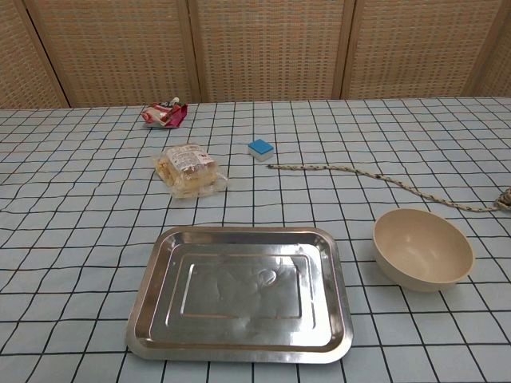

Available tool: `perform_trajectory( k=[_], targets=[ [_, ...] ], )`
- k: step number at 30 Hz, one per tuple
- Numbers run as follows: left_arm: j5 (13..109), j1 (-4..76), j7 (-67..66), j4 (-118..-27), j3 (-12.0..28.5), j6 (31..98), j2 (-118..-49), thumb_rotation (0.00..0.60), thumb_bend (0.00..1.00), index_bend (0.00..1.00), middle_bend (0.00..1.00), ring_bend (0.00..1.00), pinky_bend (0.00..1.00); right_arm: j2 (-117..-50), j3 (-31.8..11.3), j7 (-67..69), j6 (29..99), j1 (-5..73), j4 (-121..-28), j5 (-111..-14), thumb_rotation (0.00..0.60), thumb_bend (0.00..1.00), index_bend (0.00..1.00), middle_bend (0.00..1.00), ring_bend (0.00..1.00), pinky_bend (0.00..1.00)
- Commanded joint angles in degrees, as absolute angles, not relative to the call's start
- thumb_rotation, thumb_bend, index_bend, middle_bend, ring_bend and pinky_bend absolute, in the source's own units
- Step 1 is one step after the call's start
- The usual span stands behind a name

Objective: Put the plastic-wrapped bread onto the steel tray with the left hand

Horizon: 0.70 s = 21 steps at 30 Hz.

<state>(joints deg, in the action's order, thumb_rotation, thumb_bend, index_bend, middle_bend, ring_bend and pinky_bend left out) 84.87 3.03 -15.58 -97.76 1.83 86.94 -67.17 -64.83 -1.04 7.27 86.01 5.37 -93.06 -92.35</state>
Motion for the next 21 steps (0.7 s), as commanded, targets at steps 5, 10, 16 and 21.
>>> perform_trajectory(
  k=[5, 10, 16, 21],
  targets=[
    [84.69, 3.21, -16.23, -97.84, 1.82, 86.58, -67.43, 0.600, 0.00, 0.00, 0.00, 0.00, 0.00, -64.43, -1.37, 8.29, 86.06, 5.36, -92.93, -91.81, 0.600, 0.04, 0.01, 0.00, 0.00, 0.00],
    [84.37, 4.66, -16.57, -98.32, 2.32, 84.58, -67.82, 0.600, 0.00, 0.00, 0.00, 0.00, 0.00, -63.80, -1.97, 10.01, 86.34, 5.30, -92.96, -91.00, 0.600, 0.05, 0.01, 0.00, 0.00, 0.00],
    [83.32, 9.28, -19.81, -100.19, 4.57, 79.18, -66.38, 0.600, 0.00, 0.00, 0.00, 0.00, 0.00, -63.44, -2.59, 11.25, 85.83, 5.56, -92.81, -89.92, 0.600, 0.04, 0.01, 0.00, 0.00, 0.00],
    [80.65, 19.09, -22.13, -100.79, 8.95, 67.11, -65.08, 0.600, 0.00, 0.00, 0.00, 0.00, 0.00, -63.63, -2.72, 11.54, 84.45, 6.16, -92.54, -89.30, 0.600, 0.05, 0.01, 0.00, 0.00, 0.00]
  ],
)
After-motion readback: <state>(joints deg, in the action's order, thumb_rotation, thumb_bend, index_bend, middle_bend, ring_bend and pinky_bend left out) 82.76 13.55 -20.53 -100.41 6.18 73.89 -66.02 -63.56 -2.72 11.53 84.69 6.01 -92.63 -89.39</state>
